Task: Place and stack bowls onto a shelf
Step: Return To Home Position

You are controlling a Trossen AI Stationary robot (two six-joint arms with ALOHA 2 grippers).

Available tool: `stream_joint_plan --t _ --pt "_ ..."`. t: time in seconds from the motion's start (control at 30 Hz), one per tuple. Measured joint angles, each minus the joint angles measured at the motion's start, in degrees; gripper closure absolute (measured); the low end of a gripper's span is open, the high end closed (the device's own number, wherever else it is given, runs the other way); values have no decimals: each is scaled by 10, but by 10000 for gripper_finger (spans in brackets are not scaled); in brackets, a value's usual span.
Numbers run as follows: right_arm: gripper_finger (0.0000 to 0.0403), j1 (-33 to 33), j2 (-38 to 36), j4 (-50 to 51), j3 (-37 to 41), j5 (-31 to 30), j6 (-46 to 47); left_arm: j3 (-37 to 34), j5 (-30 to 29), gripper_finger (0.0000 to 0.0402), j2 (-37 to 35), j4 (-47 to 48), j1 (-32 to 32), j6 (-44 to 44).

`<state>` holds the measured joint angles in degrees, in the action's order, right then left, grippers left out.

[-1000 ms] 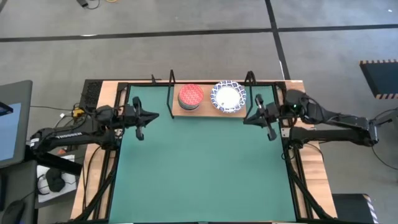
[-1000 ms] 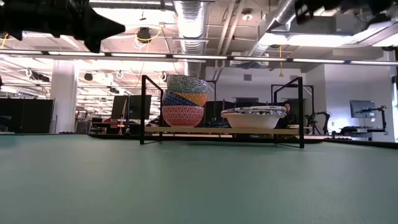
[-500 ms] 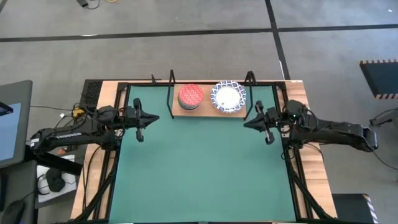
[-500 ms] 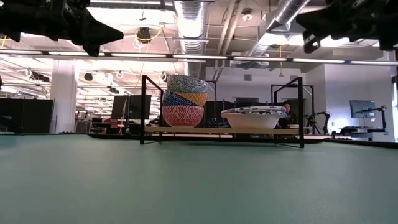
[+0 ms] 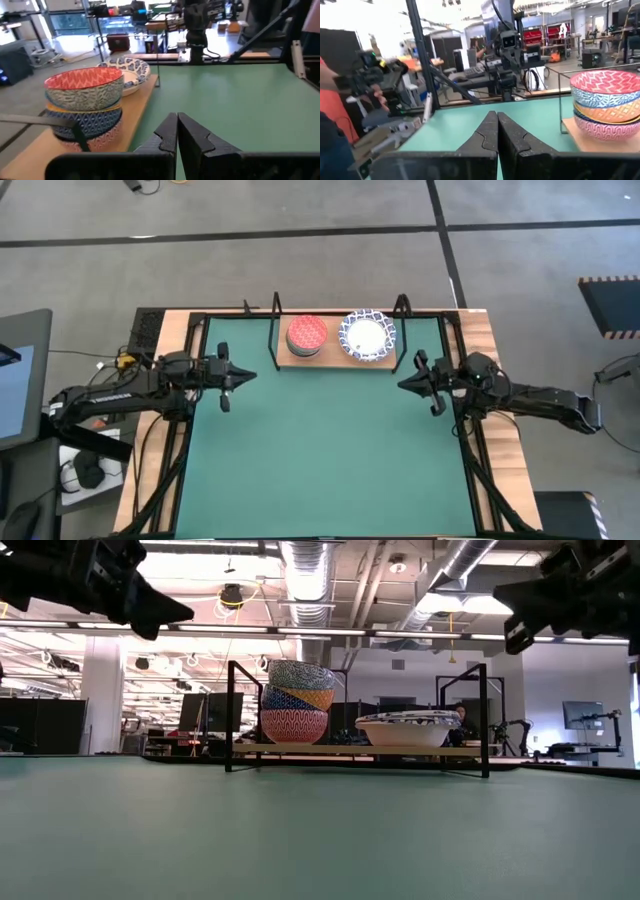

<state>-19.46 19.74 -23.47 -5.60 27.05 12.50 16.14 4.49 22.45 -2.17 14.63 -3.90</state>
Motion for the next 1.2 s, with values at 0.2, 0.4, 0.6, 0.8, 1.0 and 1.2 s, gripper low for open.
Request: stream_joint_plan --t 0.2,0.4,0.6,0.8,1.0,1.2 --pt "384 51 -31 -2 28 0 40 -64 11 402 -8 -101 0 51" --pt "384 96 -72 -3 48 0 40 -90 6 402 -51 -132 0 66" --pt "384 96 -150 55 49 1 37 -90 1 402 -150 -61 0 66" --pt "383 96 -196 113 49 0 20 -88 -1 402 -224 15 0 82" --pt "380 97 -196 142 49 -1 -23 -121 32 402 -206 -14 0 92" --pt "379 97 -196 181 49 -1 -15 -155 56 401 -206 -33 -1 114"
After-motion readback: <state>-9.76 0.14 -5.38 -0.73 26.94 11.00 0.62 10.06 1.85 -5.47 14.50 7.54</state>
